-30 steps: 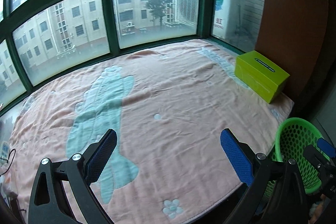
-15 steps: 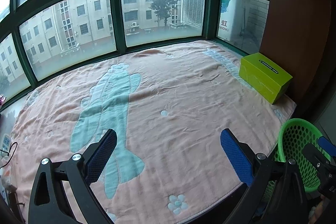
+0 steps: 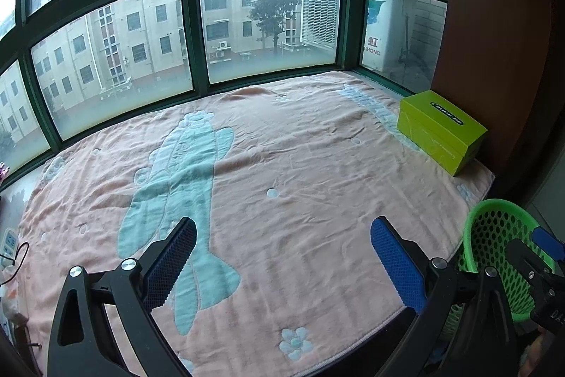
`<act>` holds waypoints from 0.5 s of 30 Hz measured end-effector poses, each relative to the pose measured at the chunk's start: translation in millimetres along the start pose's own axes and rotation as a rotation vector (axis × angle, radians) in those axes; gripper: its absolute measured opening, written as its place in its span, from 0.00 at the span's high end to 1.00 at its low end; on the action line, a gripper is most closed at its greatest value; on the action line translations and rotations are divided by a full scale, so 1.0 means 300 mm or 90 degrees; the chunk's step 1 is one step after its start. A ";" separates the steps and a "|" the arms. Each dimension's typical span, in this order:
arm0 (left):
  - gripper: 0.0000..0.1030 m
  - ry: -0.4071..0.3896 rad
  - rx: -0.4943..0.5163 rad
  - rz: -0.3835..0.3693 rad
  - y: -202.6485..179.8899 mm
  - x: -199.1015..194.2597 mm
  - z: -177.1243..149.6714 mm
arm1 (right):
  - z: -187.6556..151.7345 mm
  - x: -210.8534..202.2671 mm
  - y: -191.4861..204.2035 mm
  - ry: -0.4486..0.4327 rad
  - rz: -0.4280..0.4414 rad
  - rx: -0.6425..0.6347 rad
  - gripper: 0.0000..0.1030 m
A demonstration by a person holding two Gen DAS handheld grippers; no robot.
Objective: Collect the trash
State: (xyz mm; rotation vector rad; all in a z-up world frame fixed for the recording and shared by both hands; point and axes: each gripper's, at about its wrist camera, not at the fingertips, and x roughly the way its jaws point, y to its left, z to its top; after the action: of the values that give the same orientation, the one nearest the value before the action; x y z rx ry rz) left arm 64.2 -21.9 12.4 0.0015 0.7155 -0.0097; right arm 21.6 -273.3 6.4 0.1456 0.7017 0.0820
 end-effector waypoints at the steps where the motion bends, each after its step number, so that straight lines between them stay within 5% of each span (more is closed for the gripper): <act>1: 0.07 0.000 0.000 -0.001 0.001 0.000 0.000 | 0.001 -0.001 0.000 0.000 0.001 -0.001 0.08; 15: 0.07 -0.002 0.002 0.006 0.000 -0.002 0.004 | 0.002 0.003 0.006 0.002 0.005 -0.001 0.08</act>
State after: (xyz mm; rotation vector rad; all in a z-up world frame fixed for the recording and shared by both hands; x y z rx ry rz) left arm 64.6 -21.8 13.6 0.0082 0.7122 -0.0014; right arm 22.7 -271.4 6.6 0.1462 0.7036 0.0897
